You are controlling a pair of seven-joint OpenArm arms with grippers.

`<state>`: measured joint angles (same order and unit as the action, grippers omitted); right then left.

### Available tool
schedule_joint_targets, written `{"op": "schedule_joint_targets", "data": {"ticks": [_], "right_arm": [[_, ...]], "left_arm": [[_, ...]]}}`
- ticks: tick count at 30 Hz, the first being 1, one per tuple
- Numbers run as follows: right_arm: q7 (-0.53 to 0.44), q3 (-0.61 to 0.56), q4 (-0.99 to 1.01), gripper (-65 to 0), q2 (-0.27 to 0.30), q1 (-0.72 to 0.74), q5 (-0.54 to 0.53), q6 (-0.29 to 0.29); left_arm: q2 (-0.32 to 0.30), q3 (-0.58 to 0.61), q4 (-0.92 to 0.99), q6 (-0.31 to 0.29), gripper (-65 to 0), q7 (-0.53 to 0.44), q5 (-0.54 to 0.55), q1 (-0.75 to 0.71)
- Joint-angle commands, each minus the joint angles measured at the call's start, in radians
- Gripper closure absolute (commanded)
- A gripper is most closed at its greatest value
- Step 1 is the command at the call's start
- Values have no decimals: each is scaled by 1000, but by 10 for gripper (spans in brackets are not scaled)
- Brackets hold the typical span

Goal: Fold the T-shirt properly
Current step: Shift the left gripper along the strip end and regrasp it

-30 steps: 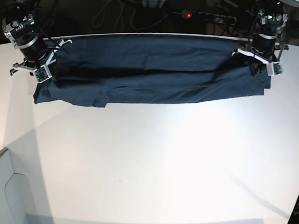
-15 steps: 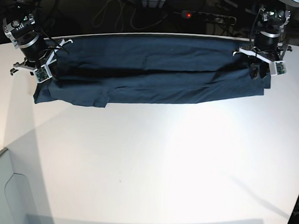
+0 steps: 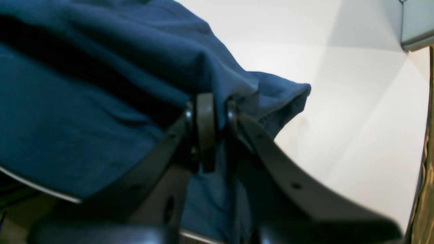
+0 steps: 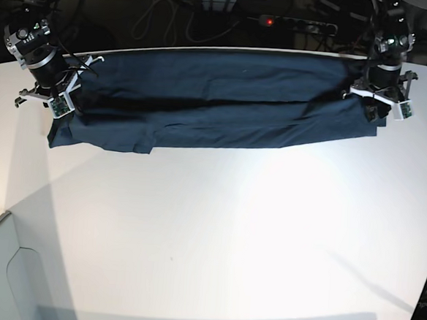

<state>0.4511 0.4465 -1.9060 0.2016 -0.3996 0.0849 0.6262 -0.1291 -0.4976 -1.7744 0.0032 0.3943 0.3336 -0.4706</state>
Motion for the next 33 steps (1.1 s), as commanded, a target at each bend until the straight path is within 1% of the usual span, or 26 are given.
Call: {"op": "schedule_joint_targets", "data": {"ticks": [1, 4, 12, 16, 20, 23, 27, 32, 33], "right_arm": [[-24, 5, -16, -5, 11, 1, -12, 7], [-24, 5, -16, -5, 11, 3, -12, 7], [-24, 10, -16, -5, 11, 4, -12, 7], [-24, 10, -16, -5, 11, 6, -12, 7], [-24, 7, -16, -5, 11, 6, -12, 7], [-24, 7, -16, -5, 9, 6, -12, 7], [-24, 7, -16, -5, 9, 4, -12, 7], [-24, 7, -17, -5, 9, 1, -12, 7], [-24, 7, -17, -5, 9, 1, -12, 7]], "left_arm": [[1, 17, -6, -2, -169, -19, 2, -7], [-5, 83, 1, -2, -169, -19, 0, -32], [7, 236, -12, 2, -168, -19, 0, -181], [10, 277, -81, 1, -166, -30, 0, -265], [7, 270, -183, 4, -166, -30, -1, -293], [1, 254, -212, 5, -167, -30, -8, -291], [3, 188, -167, 5, -168, -24, -9, -236], [-1, 122, -51, -1, -168, -21, -9, -170], [-10, 118, -20, -1, -168, -25, -9, -155]]}}
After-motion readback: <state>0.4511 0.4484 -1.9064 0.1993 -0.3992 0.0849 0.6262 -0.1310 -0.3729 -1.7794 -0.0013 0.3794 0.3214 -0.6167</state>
